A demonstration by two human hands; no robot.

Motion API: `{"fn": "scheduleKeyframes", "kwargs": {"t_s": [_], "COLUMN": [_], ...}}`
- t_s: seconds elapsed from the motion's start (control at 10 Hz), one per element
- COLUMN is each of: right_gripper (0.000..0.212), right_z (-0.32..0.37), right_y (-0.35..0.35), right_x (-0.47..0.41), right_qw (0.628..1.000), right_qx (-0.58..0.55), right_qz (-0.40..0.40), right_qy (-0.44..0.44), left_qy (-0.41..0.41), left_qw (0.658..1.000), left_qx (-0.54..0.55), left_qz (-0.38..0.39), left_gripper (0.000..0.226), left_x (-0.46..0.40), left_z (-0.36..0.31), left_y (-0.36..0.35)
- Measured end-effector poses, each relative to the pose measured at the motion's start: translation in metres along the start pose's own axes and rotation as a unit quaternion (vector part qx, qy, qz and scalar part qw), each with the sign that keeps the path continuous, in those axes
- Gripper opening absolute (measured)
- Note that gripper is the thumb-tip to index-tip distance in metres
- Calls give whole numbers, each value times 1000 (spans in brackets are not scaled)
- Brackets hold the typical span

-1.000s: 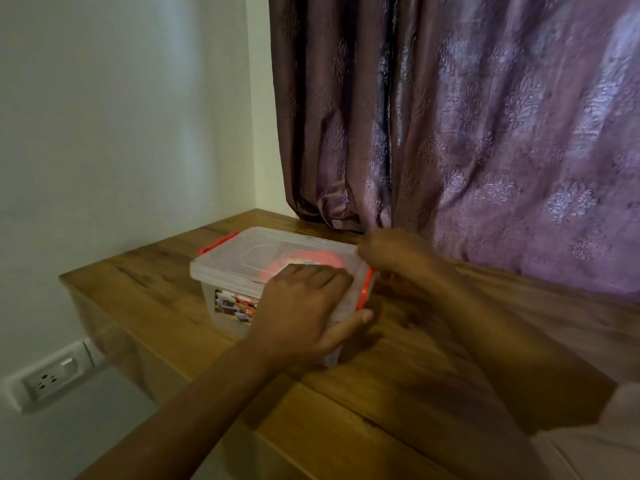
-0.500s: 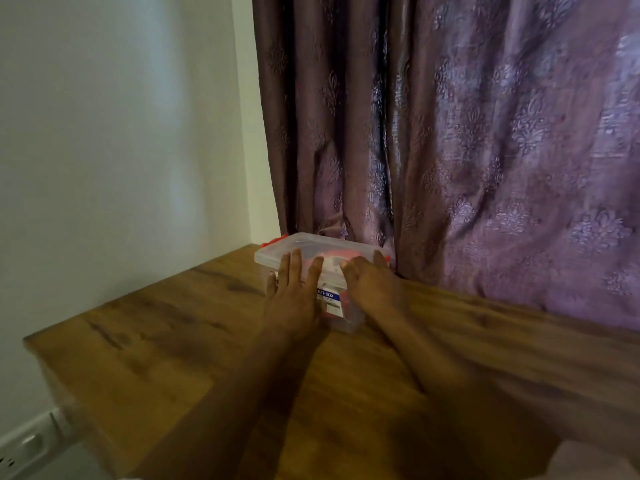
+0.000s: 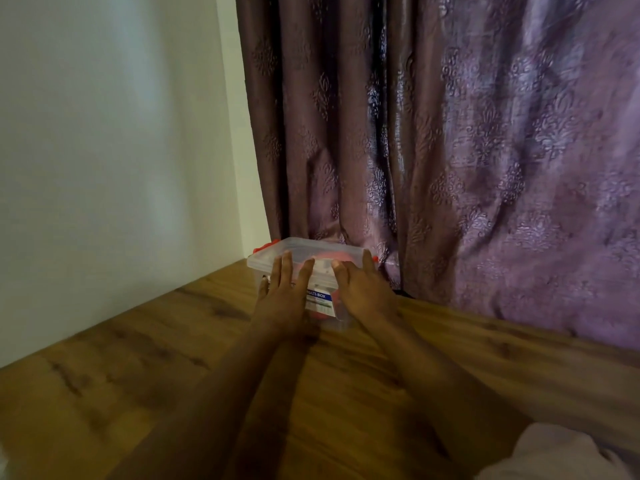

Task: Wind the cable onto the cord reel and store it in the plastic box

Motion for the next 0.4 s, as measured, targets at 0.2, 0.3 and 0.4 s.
{"fn": "scheduleKeyframes", "kwargs": {"t_s": [0.2, 0.3, 0.4], "right_gripper": [67, 79, 71], "right_z": [-11, -12, 5], "right_y": [15, 27, 50], "right_x": [30, 56, 80], "right_qw": [997, 991, 986], "right_qx": [39, 80, 104], "right_qz": [22, 22, 27], "right_qy": [69, 107, 131], "left_qy": [25, 22, 24], "left_qw": [999, 999, 999], "left_qx": [32, 24, -2], "left_qz": [33, 38, 34], "left_gripper": [99, 94, 89], "left_x": [45, 78, 105], "left_z": [7, 11, 6], "left_y": [16, 31, 60]}}
Point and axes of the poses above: each hand's wrist, its own x-axis away from the middle knuckle, its own y-axis out of the back of the hand, z = x × y, the point moved 2 cm from there along -x, towards the middle knuckle, and after that the axes turned 1 degree about -z, right-handed, at the moved point
